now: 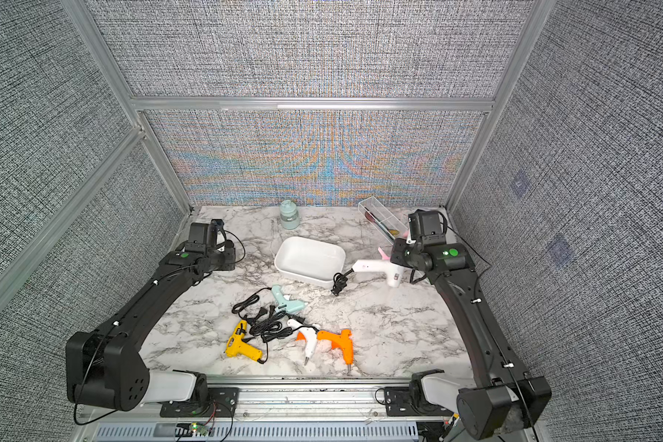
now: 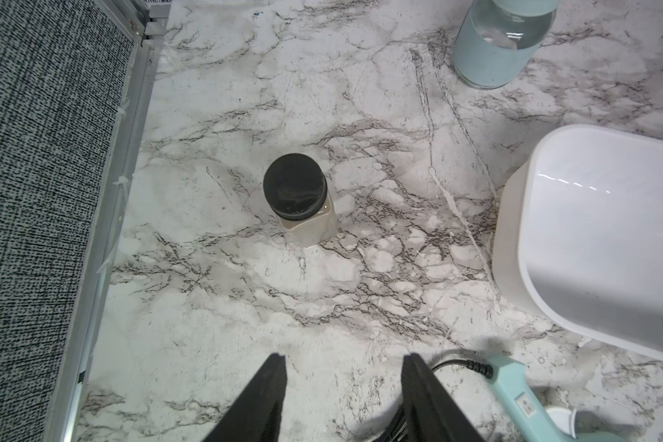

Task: Put the hot melt glue gun into the storage box
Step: Place the hot melt adhesive gun at the center of the board.

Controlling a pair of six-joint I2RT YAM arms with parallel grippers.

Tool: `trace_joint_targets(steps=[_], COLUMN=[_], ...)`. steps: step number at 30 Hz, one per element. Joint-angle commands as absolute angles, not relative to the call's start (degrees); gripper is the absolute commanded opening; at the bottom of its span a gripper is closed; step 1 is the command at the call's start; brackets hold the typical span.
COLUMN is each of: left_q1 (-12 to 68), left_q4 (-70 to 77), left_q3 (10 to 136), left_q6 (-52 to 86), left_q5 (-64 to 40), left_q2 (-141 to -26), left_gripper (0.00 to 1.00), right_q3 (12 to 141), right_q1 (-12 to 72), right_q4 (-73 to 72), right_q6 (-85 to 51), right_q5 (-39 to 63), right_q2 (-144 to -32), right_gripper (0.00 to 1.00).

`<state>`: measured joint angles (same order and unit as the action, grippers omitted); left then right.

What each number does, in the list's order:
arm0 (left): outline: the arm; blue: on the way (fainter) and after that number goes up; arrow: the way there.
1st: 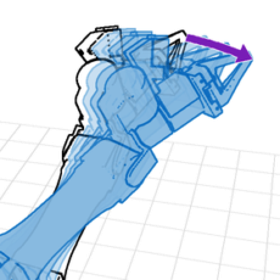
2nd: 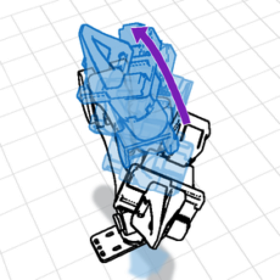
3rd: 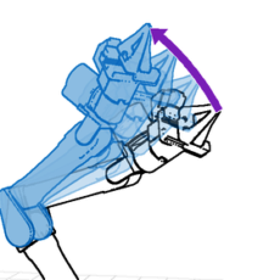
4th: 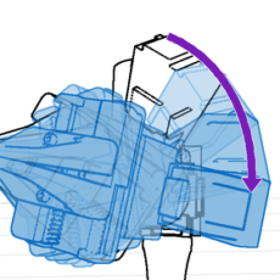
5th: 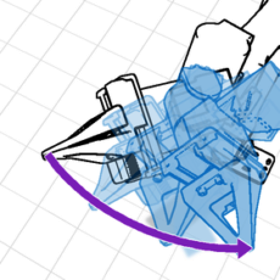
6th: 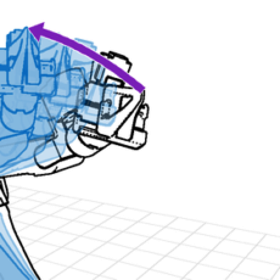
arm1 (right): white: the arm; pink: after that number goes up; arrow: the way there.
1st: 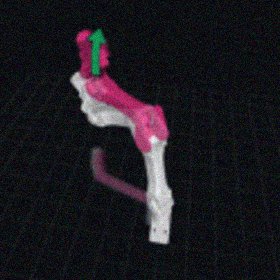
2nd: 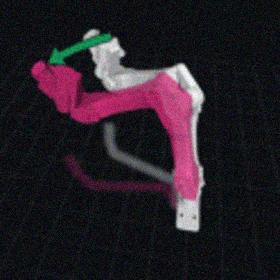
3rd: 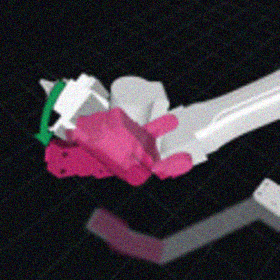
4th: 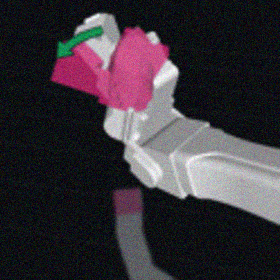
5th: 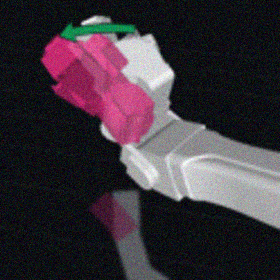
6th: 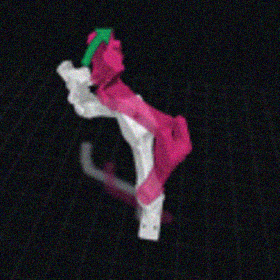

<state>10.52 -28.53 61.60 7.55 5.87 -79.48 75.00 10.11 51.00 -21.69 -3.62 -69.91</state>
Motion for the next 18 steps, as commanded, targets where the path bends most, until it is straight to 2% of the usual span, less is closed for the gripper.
trace_joint_targets(steps=[1, 10, 18], left_q1=[10.5, 11.4, 18.8], left_q4=[-28.7, -30.5, -38.8], left_q3=[62.2, 62.7, 63.3], left_q6=[7.8, 8.5, 12.5], left_q5=[5.1, 4.0, 2.7], left_q2=[-80.0, -79.5, -80.2], left_gripper=[0.54, 0.55, 0.55], right_q3=[71.6, 66.4, 64.8], right_q1=[10.0, 10.2, 10.4], right_q4=[51.1, 46.8, 42.6], right_q6=[-21.1, -26.2, -29.2], right_q5=[-2.0, -3.7, -3.3], right_q2=[-70.6, -85.4, -96.5], right_gripper=[0.15, 0.18, 0.33])
